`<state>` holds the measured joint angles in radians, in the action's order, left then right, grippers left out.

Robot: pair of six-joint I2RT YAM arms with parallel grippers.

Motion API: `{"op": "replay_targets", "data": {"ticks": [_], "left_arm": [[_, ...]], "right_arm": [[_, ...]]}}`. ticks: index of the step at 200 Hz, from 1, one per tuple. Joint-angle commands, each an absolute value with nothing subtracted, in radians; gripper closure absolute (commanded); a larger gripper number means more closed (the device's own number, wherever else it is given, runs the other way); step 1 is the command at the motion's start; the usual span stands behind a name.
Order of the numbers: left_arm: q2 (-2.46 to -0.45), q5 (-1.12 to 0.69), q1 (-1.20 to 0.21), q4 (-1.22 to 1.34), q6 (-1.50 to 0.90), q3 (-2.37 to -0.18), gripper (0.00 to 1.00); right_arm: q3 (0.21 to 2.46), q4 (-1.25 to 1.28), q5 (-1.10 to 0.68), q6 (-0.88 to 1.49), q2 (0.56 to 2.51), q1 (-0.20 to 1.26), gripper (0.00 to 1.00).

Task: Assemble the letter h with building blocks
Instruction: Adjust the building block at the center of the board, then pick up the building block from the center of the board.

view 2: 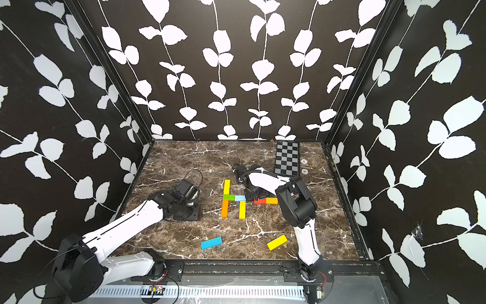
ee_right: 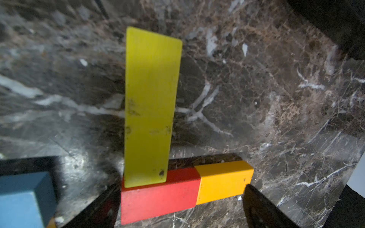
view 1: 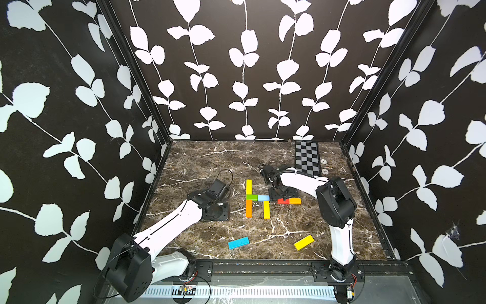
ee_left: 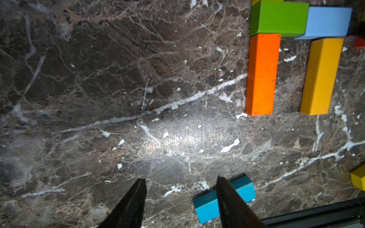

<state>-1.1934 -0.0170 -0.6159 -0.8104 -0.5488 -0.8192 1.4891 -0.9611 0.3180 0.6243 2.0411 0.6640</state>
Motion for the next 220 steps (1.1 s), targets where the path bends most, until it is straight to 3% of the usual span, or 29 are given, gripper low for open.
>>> {"op": "replay_targets", "data": {"ticks": [1, 37, 54, 71, 120, 167, 220], "left_arm": [[-1.195, -0.007, -0.621, -0.833, -0.536, -0.844, 0.41], [-1.195, -0.003, -0.632, -0.835, -0.533, -0.846, 0.37], [-1.196, 0.011, -0.667, -0.841, -0.531, -0.856, 0.11], [-1.196, 0.031, -0.75, -0.851, -0.516, -0.873, 0.06], [-1.23, 0.054, -1.0, -0.926, -0.428, -0.922, 0.1], [-1.39, 0.023, -1.145, -0.951, -0.372, -0.932, 0.12], [-1.542, 0.054, -1.173, -0.948, -0.376, -0.945, 0.17]], "right_arm": [[1.487, -0.974, 0.328, 0.632, 2.037, 0.658, 0.07], [1.489, -0.969, 0.318, 0.628, 2.021, 0.658, 0.06], [1.494, -0.964, 0.305, 0.618, 1.998, 0.664, 0.07], [1.498, -0.963, 0.304, 0.623, 1.935, 0.672, 0.07], [1.485, -1.011, 0.325, 0.685, 1.65, 0.667, 0.06], [1.269, -0.999, 0.299, 0.788, 1.39, 0.613, 0.06], [1.104, -1.009, 0.262, 0.829, 1.196, 0.547, 0.07]]}}
